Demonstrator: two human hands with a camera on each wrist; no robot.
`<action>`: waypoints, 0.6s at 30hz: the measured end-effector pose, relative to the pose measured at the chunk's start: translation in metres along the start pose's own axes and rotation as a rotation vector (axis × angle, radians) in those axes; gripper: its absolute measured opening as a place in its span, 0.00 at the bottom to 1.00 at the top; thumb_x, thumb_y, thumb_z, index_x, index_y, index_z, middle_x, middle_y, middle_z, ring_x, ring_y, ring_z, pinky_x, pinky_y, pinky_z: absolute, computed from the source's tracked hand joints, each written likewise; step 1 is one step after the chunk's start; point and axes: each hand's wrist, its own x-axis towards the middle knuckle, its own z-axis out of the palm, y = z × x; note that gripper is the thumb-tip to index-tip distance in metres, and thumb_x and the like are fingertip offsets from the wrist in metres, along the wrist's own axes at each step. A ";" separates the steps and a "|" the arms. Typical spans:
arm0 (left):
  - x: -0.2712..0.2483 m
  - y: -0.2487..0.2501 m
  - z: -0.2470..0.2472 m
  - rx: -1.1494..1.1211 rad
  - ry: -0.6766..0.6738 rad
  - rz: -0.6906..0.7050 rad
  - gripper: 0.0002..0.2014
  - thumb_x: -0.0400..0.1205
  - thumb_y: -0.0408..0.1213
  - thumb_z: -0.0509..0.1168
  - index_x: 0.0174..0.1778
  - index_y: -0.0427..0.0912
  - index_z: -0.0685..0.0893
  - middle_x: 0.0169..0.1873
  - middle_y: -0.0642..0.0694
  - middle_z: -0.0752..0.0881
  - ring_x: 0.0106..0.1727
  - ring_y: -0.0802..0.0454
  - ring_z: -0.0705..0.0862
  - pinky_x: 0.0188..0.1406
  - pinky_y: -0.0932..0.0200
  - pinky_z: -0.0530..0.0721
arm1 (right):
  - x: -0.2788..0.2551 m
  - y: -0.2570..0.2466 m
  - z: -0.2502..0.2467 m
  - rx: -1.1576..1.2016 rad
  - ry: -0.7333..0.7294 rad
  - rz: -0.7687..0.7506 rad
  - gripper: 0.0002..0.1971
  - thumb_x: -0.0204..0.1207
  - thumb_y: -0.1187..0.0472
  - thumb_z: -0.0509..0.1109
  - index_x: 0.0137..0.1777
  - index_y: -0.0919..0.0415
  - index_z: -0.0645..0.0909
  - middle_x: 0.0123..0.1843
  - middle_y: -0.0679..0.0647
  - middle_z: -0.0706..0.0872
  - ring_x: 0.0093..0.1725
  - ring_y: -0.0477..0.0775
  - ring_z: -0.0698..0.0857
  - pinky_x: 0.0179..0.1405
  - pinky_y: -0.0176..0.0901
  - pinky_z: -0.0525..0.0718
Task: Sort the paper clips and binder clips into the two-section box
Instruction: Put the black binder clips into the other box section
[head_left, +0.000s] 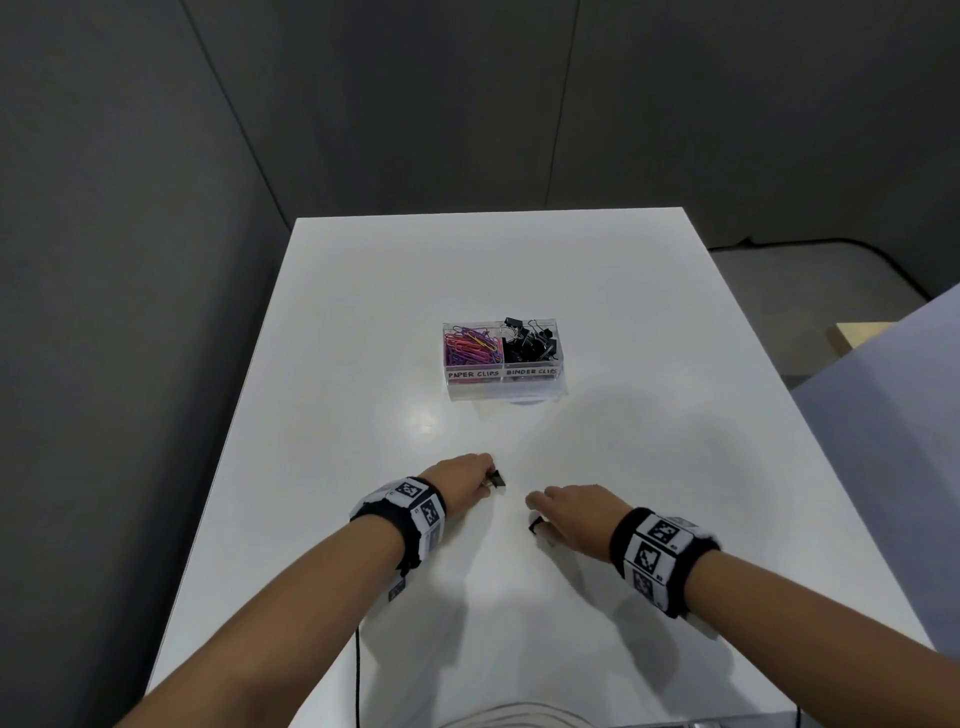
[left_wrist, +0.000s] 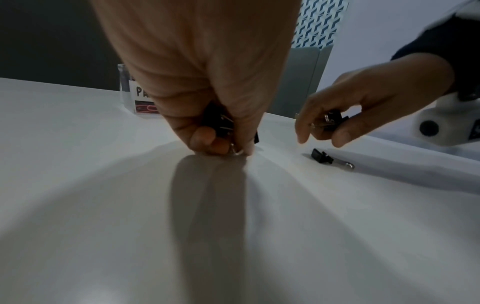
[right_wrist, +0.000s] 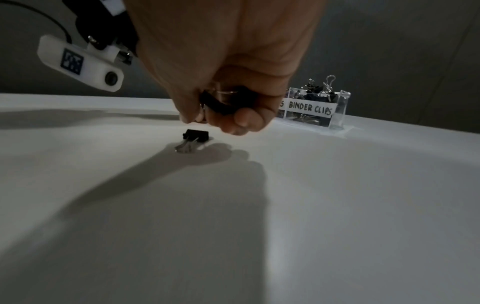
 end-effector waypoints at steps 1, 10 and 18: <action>0.000 -0.001 0.000 -0.021 0.002 -0.002 0.15 0.85 0.34 0.57 0.67 0.37 0.72 0.66 0.39 0.79 0.65 0.41 0.79 0.64 0.53 0.75 | 0.000 -0.001 0.001 0.028 0.006 0.038 0.18 0.83 0.53 0.57 0.68 0.62 0.68 0.61 0.61 0.81 0.55 0.65 0.83 0.48 0.52 0.79; 0.004 -0.001 -0.018 0.010 -0.032 0.034 0.15 0.85 0.34 0.56 0.66 0.37 0.78 0.62 0.35 0.80 0.63 0.39 0.79 0.62 0.52 0.75 | 0.017 -0.007 -0.001 0.036 -0.032 0.076 0.14 0.82 0.60 0.54 0.61 0.67 0.72 0.60 0.63 0.82 0.56 0.64 0.84 0.51 0.51 0.79; 0.011 -0.013 -0.051 -0.027 0.022 0.013 0.15 0.86 0.35 0.57 0.64 0.35 0.82 0.60 0.33 0.80 0.61 0.38 0.80 0.60 0.54 0.74 | 0.037 0.046 -0.058 0.193 0.060 0.243 0.12 0.80 0.64 0.55 0.60 0.65 0.73 0.58 0.63 0.83 0.51 0.60 0.82 0.50 0.48 0.78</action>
